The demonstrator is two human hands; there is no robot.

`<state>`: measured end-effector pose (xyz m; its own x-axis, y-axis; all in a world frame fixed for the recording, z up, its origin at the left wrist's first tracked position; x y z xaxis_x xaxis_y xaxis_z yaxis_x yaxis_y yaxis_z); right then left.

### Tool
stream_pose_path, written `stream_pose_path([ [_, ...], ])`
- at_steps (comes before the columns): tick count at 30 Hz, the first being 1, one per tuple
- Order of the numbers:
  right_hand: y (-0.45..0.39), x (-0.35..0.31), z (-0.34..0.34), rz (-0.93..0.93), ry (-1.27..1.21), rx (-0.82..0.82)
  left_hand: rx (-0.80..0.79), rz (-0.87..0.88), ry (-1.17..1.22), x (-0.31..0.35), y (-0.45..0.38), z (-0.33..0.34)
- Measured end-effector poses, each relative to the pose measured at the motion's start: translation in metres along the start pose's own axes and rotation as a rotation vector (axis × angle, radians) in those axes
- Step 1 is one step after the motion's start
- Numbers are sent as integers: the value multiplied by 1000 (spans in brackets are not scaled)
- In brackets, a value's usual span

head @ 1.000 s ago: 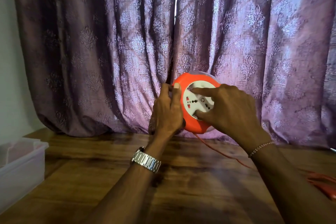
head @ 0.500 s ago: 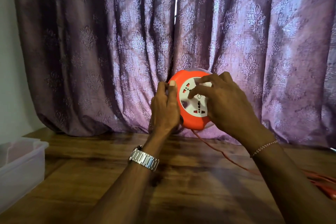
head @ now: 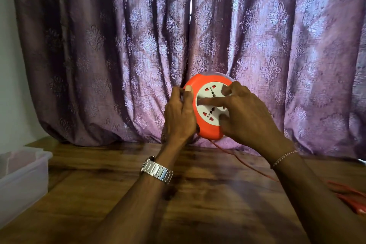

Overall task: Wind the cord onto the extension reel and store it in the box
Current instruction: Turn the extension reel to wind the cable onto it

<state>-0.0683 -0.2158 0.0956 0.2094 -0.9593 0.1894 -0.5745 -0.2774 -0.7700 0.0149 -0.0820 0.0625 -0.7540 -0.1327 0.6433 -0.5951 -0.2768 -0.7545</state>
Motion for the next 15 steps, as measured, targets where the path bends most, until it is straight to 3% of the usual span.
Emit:
stream_pose_path([
  [8, -1, 2, 3, 236, -48, 182, -1, 4, 14, 1, 1, 1],
  [10, -2, 2, 3, 229, -20, 221, -3, 4, 2, 1, 2, 1],
  [15, -3, 3, -2, 146, -3, 145, 18, -17, -11, -3, 1, 2],
])
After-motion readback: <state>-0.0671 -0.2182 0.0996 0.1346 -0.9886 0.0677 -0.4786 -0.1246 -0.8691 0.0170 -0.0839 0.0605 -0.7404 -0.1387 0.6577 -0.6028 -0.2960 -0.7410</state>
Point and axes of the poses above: each hand's wrist, its own y-axis away from the middle knuckle, its own z-axis out of the palm, x = y × z, the point moved 2 cm from there along -y, towards the middle knuckle, and after that the axes turned 3 degrees about -z, right-handed, at the moved point
